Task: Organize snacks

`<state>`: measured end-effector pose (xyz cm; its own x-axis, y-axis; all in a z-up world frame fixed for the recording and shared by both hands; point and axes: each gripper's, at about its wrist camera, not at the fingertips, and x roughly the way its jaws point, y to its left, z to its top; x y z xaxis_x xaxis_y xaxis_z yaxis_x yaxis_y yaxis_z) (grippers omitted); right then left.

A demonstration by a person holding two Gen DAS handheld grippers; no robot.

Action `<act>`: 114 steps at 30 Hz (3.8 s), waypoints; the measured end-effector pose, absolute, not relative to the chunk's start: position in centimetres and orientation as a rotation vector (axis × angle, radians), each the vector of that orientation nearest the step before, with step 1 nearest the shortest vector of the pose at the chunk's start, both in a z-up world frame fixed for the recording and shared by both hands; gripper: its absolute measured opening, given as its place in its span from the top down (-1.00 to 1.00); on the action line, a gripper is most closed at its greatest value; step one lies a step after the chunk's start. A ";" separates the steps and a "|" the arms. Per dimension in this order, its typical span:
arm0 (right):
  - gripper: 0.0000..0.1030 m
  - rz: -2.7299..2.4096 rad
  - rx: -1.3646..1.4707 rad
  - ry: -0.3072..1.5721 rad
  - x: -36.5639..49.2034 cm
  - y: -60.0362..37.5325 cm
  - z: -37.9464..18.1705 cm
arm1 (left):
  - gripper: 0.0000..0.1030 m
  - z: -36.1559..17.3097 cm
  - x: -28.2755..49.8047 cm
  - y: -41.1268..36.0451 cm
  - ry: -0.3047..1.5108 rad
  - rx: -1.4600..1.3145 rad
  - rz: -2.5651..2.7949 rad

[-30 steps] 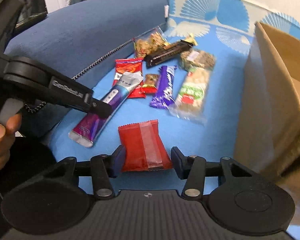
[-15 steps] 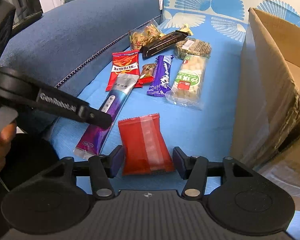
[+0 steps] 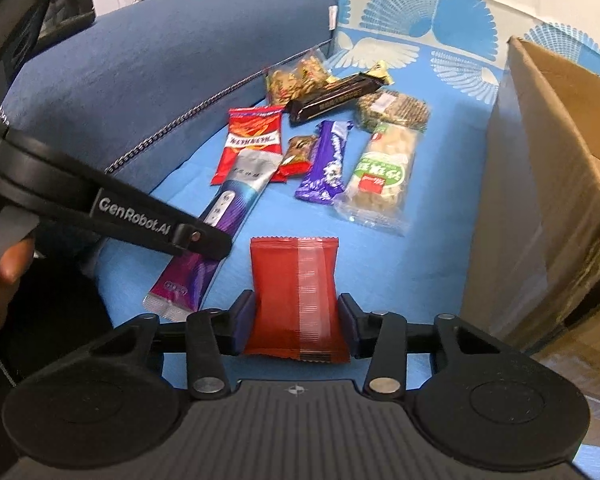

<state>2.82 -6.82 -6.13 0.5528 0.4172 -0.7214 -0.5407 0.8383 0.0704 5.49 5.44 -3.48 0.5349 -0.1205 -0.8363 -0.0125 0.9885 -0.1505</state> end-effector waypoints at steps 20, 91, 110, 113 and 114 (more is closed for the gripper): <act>0.13 0.560 -0.079 0.709 1.8 -8.6 -3.4 | 0.48 -2.9 5.0 6.0 0.969 -0.173 -0.030; 0.13 0.045 0.313 0.433 5.5 -26.6 5.2 | 0.59 10.5 10.7 -10.9 0.550 -0.309 -0.192; 0.13 -0.030 0.359 0.399 5.2 -29.2 4.9 | 0.59 12.0 12.2 -16.5 0.543 -0.276 -0.264; 0.12 -0.025 0.357 0.380 5.0 -29.2 5.0 | 0.59 12.3 12.2 -16.5 0.540 -0.272 -0.271; 0.12 -0.023 0.356 0.374 4.9 -29.2 5.1 | 0.58 12.4 12.2 -16.5 0.541 -0.271 -0.281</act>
<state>4.93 -29.18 5.06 0.9314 0.0432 -0.3613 0.0868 0.9379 0.3360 12.15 -16.53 12.39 0.8213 -0.3311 -0.4647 0.1899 0.9266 -0.3246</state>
